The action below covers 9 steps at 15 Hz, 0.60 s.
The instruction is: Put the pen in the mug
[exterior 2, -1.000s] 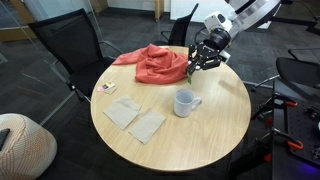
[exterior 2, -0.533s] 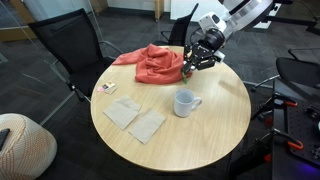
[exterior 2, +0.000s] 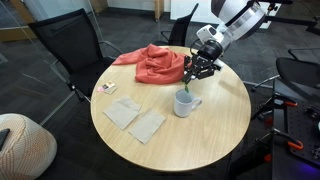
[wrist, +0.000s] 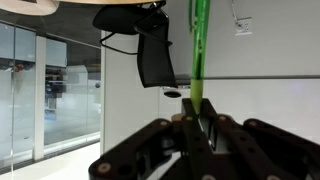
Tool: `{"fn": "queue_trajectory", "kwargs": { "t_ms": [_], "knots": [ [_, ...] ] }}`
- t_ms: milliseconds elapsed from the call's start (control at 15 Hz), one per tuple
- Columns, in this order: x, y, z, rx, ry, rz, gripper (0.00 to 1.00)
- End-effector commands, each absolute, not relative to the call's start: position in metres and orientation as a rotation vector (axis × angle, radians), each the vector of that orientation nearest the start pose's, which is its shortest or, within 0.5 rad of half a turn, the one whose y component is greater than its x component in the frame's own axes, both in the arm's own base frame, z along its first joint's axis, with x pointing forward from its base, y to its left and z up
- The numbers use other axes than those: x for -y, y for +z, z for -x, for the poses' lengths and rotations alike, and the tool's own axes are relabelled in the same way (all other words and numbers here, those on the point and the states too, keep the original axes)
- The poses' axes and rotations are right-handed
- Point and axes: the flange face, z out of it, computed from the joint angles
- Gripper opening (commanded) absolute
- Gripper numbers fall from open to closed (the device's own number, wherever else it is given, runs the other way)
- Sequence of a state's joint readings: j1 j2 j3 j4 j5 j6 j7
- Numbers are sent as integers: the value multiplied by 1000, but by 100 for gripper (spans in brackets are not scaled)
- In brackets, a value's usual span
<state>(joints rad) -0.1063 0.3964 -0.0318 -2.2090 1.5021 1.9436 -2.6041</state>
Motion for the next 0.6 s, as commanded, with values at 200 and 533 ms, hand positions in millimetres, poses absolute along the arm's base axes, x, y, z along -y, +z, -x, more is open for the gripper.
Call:
{"fn": "queue_trajectory", "kwargs": {
  "t_ms": [200, 533],
  "knots": [
    [10, 186, -535, 1299, -1205, 1707, 3],
    [14, 171, -529, 1289, -1172, 1735, 3]
  ]
}}
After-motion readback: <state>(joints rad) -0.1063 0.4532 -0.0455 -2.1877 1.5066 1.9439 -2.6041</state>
